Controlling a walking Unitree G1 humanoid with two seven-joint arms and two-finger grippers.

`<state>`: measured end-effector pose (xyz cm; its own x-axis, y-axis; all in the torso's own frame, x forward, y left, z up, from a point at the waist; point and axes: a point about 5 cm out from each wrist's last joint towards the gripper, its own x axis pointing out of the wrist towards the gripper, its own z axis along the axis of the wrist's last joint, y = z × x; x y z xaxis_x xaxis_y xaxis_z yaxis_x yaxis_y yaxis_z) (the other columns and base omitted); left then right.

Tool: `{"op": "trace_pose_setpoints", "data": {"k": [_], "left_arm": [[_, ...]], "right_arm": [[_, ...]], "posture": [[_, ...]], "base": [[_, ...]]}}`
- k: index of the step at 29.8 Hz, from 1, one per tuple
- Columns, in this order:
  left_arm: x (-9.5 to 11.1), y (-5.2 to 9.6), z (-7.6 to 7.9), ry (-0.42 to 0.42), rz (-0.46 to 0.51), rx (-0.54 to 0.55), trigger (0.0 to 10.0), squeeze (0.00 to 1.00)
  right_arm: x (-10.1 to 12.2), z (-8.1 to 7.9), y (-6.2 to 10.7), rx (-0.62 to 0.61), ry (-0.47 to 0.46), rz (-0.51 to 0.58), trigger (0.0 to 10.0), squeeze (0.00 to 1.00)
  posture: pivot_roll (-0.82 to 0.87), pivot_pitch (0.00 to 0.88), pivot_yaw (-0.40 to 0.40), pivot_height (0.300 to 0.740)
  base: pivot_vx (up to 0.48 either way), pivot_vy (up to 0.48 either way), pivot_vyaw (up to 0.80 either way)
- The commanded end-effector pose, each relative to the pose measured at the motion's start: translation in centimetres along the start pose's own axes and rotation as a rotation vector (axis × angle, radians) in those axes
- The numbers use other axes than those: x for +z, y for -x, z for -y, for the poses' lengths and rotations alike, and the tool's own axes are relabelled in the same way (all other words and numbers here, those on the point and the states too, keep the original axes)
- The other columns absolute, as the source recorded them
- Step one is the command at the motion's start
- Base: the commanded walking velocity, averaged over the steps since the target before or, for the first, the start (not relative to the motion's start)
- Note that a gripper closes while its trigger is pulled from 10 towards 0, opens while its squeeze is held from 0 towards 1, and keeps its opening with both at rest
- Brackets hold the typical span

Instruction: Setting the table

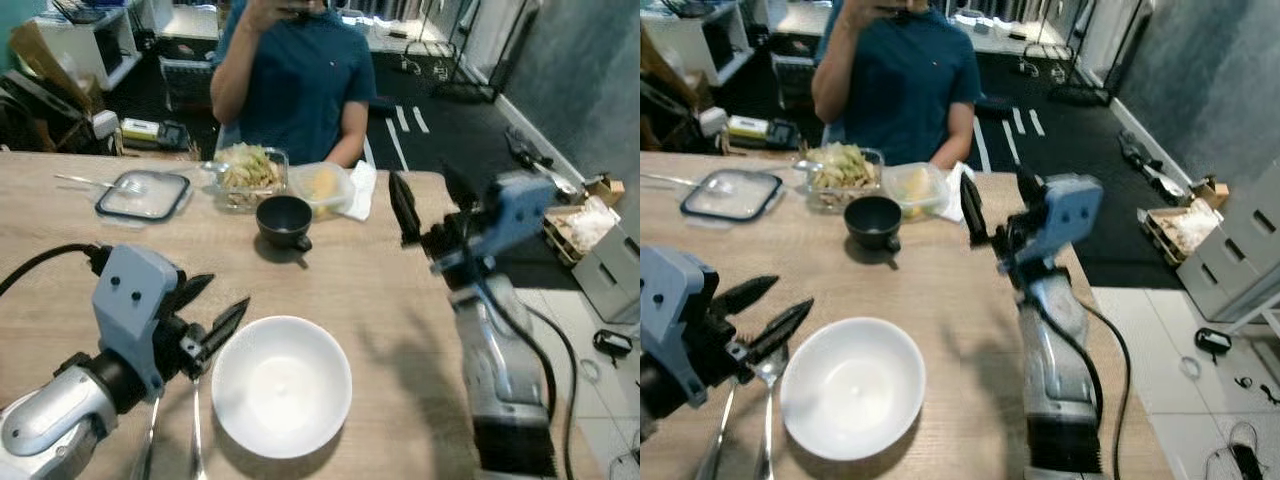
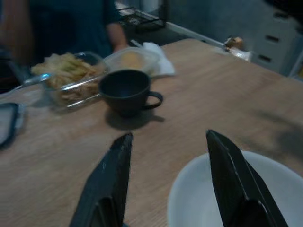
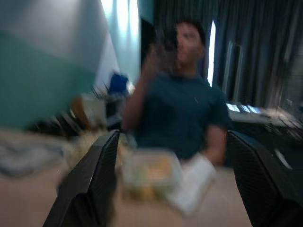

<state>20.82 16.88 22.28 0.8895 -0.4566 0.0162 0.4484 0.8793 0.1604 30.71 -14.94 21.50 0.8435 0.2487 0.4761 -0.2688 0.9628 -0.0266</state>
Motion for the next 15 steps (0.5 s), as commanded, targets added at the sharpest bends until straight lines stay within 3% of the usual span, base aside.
{"op": "trace_pose_setpoints", "data": {"k": [1,4,10,15], "left_arm": [[-0.5,-0.4,0.2,0.004,-0.007,0.009,10.0,0.00],[-0.8,-0.7,0.4,0.007,-0.004,0.035,10.0,0.00],[-2.3,-1.7,0.5,0.000,-0.015,0.091,10.0,0.00],[-3.1,-2.4,-0.1,-0.017,-0.036,0.163,10.0,0.00]], "right_arm": [[0.2,0.3,0.5,-0.022,0.053,-0.003,10.0,0.00],[-0.1,0.5,1.2,-0.039,0.074,-0.028,10.0,0.00],[-2.6,0.6,4.5,0.007,0.136,-0.208,10.0,0.00],[-3.1,0.8,3.9,-0.028,0.106,-0.218,10.0,0.00]], "posture": [[0.20,0.000,0.028,0.740],[0.19,0.000,0.030,0.740],[0.18,0.000,0.018,0.740],[0.17,0.000,0.019,0.740]], "base": [[0.000,0.000,0.00],[0.000,0.000,0.00],[0.000,0.000,0.00],[0.000,0.000,0.00]]}}
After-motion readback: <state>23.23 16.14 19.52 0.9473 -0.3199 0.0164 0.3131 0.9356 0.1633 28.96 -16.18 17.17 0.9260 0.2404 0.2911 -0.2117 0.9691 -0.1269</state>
